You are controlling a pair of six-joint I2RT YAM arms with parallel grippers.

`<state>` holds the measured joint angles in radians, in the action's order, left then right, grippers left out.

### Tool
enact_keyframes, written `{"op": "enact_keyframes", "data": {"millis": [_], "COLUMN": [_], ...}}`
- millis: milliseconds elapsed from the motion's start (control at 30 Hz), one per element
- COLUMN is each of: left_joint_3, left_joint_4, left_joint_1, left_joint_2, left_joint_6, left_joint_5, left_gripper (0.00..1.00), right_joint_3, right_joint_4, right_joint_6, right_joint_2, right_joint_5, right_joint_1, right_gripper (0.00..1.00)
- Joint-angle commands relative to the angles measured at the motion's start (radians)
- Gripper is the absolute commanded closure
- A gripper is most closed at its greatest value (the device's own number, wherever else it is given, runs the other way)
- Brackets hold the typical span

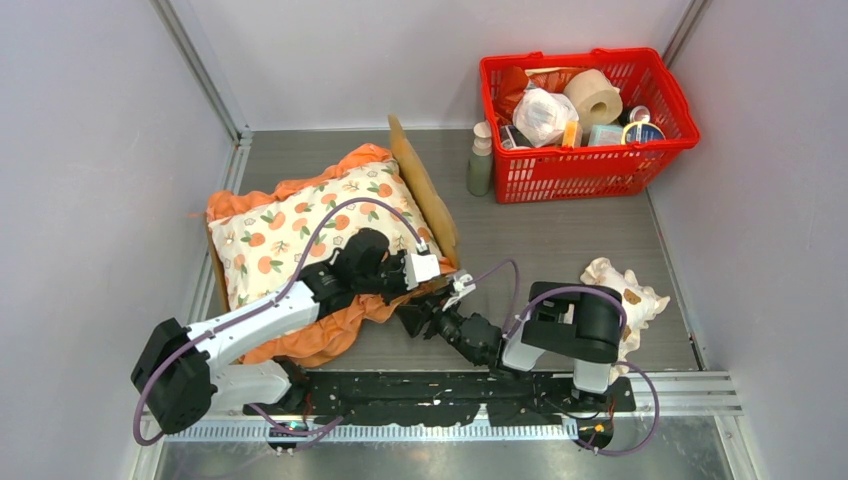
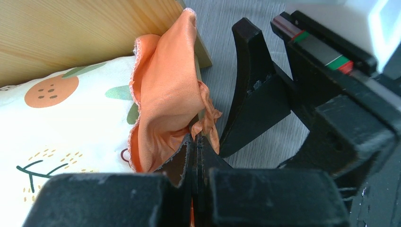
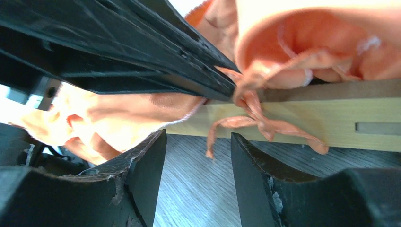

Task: Set up the pet bed
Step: Tie the ropes to the bed frame.

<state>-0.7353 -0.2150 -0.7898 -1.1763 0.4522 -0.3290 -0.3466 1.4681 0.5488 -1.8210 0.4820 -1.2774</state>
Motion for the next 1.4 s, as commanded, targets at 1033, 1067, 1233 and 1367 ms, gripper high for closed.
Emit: {"op": "enact_keyframes", "data": {"millis": [1033,1067,1233,1367], "left_joint_3": [-0.098,-0.097,-0.074,-0.078], "left_joint_4": [-0.004,-0.005,0.014,0.003], "left_joint_1": [0.006,0.006,0.006,0.008], "left_joint_2": [0.015,0.021,0.059,0.060], "left_joint_6": [-0.128,-0.134,-0.149,-0.168], "left_joint_5": [0.146,0.147,0.187,0.254], "left_gripper": [1.00,1.00,1.00,1.00], "right_joint_3": [0.247,0.253,0.251,0.154], "right_joint_4": [0.118,0.093,-0.262,-0.604], "right_joint_6": [0.152,0.167,0.263,0.254], "right_joint_2": [0.015,0.036,0.182,0.282], "right_joint_5": [0.255,0.282,0.403,0.450], "right_joint_1": [0.018,0.018,0.045,0.070], "right_gripper": [0.95,0.95,0.95,0.95]}}
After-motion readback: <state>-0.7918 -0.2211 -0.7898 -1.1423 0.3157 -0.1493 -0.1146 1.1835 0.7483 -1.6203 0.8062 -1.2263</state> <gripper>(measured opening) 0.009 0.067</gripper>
